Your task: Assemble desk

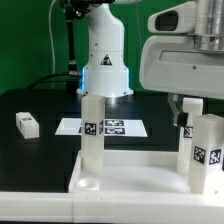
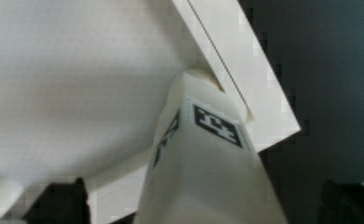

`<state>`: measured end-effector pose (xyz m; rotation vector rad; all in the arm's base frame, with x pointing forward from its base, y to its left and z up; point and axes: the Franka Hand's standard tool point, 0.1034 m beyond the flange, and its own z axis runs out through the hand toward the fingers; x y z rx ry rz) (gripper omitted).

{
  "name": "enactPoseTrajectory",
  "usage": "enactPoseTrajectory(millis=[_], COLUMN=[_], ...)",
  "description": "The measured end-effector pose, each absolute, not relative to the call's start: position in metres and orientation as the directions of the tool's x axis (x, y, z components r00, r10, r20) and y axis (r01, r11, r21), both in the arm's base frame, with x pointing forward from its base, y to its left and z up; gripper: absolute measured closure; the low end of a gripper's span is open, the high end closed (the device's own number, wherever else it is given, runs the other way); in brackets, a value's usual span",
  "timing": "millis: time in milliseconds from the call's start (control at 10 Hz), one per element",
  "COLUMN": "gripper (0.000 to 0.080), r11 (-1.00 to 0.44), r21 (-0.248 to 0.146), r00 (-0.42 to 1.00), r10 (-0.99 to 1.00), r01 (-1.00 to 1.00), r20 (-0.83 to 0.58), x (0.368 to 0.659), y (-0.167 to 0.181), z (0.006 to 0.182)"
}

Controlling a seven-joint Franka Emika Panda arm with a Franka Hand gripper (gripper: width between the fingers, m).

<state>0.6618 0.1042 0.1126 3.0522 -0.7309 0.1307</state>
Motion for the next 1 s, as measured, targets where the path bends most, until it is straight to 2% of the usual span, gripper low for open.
enactPoseTrajectory(millis=[400, 1000], gripper=[0.015, 0.015], r11=[-0.995, -0.969], r21=[0.015, 0.052], r00=[0.99, 0.966], r10=[-0.098, 0.244], r01=[-0.1, 0.241], r20=[0.098, 0.085], x=[0.663, 0.666], y=[0.113, 0.096], z=[0.113, 0.113])
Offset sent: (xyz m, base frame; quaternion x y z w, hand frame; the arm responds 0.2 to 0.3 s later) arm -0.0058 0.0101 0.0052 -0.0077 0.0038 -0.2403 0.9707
